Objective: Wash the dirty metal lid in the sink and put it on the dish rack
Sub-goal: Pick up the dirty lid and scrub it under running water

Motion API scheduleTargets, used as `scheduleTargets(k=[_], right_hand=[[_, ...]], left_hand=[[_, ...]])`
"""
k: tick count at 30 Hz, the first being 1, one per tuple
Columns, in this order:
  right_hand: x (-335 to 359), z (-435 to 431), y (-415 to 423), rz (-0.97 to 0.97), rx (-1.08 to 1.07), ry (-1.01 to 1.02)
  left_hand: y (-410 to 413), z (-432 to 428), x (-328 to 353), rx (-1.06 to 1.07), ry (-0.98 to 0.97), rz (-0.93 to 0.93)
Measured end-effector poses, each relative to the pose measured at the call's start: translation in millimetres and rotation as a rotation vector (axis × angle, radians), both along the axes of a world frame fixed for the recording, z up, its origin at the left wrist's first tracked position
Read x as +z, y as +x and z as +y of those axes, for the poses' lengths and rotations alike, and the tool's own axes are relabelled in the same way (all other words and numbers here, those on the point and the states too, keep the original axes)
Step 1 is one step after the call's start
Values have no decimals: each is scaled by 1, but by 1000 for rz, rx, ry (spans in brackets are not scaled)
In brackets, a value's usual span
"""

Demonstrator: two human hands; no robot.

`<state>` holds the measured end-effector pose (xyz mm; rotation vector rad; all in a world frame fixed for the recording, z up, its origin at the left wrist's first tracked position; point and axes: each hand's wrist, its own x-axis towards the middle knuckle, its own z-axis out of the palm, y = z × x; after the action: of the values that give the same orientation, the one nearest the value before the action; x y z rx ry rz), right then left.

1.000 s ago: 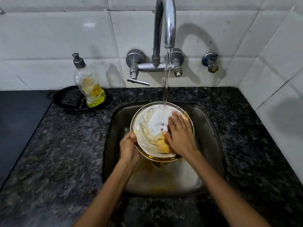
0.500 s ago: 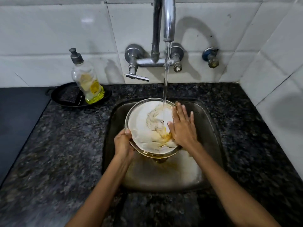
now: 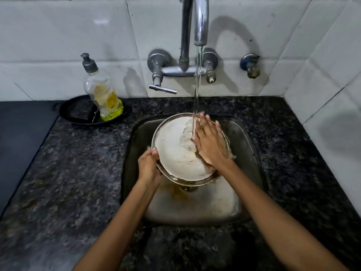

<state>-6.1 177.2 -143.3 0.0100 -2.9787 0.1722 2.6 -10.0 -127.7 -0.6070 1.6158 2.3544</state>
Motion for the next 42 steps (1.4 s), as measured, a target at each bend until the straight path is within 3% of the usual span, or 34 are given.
scheduleTargets(k=[5, 9, 11, 13, 16, 20, 22, 26, 28, 30, 32, 35, 38, 40, 42], right_hand=[[14, 2, 46, -61, 316, 89], [44, 11, 51, 140, 563, 198], [60, 11, 44, 205, 567, 84], [76, 9, 34, 212, 453, -179], [96, 4, 10, 166, 145, -625], [112, -9, -23, 5, 81, -682], [121, -10, -29, -54, 90, -734], [112, 30, -28, -71, -75, -917], [108, 34, -27, -49, -104, -991], [109, 17, -33, -68, -15, -864], [118, -2, -35, -70, 75, -726], [116, 17, -33, -60, 26, -809], [96, 47, -17, -41, -140, -1116], [93, 37, -18, -27, -134, -1118], [101, 15, -22, -47, -25, -980]], left_hand=[[-17, -12, -14, 191, 52, -161], [-20, -9, -10, 174, -31, -318], [-23, -8, -5, 41, -46, -336], [-29, -10, 4, -134, -80, -338], [-45, -9, 27, -449, -187, -134], [-56, 15, 74, -738, -765, 464], [-62, 19, 86, -703, -849, 655], [-52, -6, 79, -504, -457, 551], [-48, -8, 82, -580, -525, 589], [-55, 9, 90, -736, -783, 673], [-59, 24, 94, -727, -901, 712], [-47, 14, 89, -569, -588, 610], [-35, -10, 87, -545, -384, 545], [-41, -2, 93, -703, -537, 579], [-45, 18, 98, -804, -861, 672]])
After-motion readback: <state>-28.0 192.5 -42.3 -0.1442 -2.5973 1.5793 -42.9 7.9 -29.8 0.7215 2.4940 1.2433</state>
